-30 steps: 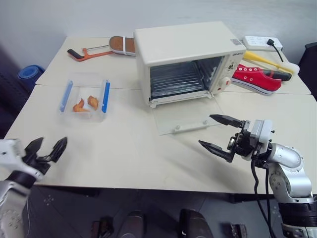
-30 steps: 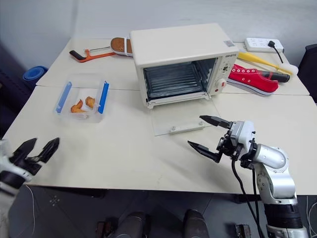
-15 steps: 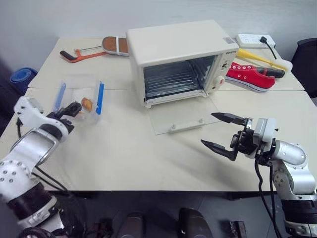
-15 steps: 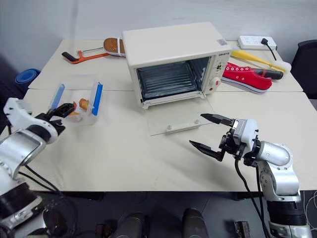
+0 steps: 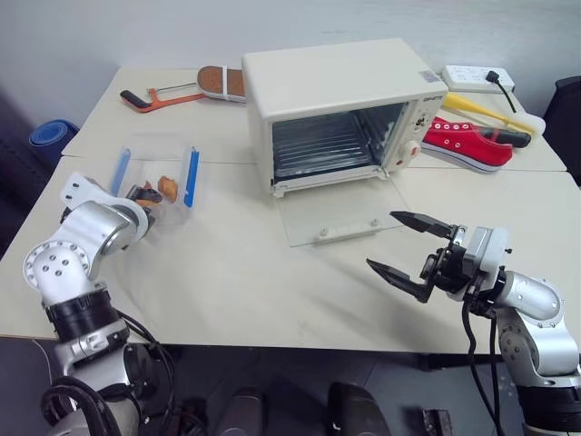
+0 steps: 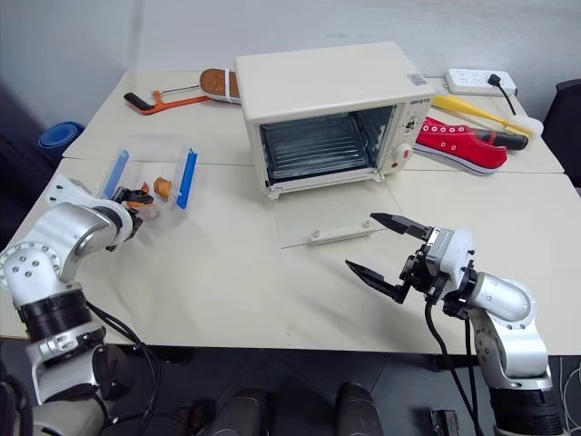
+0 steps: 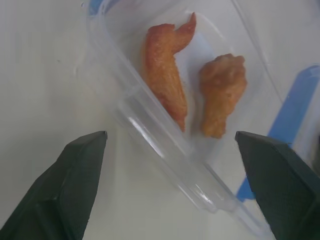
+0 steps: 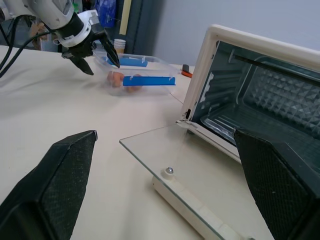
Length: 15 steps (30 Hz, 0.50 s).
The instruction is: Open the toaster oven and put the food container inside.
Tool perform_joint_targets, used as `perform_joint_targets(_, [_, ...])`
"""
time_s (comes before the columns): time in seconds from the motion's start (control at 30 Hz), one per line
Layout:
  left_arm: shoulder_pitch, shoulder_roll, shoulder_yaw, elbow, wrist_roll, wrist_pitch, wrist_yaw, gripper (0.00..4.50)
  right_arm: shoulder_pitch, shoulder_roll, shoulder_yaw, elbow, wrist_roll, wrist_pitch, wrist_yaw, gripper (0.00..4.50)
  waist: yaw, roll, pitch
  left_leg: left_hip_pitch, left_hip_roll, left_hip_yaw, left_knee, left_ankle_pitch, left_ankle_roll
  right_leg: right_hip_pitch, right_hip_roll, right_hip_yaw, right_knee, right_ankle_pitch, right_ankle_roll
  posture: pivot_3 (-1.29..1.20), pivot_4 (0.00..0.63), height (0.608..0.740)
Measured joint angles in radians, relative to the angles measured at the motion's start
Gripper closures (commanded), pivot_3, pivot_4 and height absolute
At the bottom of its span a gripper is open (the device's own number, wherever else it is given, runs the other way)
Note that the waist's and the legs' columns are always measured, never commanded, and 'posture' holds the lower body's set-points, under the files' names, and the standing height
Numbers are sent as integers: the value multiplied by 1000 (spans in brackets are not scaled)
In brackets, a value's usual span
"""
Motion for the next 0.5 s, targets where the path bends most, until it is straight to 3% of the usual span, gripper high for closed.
perform_joint_targets(0.33, [0, 49, 28, 71, 114, 14, -95, 4098, -19, 0, 3, 2, 1, 3, -2, 0, -7, 0, 0, 0, 1, 0, -1, 0, 0, -1, 0, 0, 0, 0, 0, 0, 150, 740])
perform_joint_targets(0.4, [15, 68, 46, 69, 125, 27, -99, 4469, -20, 0, 3, 5, 1, 3, -2, 0, -9, 0, 0, 0, 1, 0, -1, 0, 0, -1, 0, 0, 0, 0, 0, 0, 150, 740])
perform_joint_targets(0.5, [43, 124, 59, 67, 139, 68, -131, 4487, -23, 0, 4, 9, 0, 2, 1, 0, -10, -1, 1, 0, 1, 0, -1, 0, 0, -1, 0, 0, 0, 0, 0, 0, 150, 740])
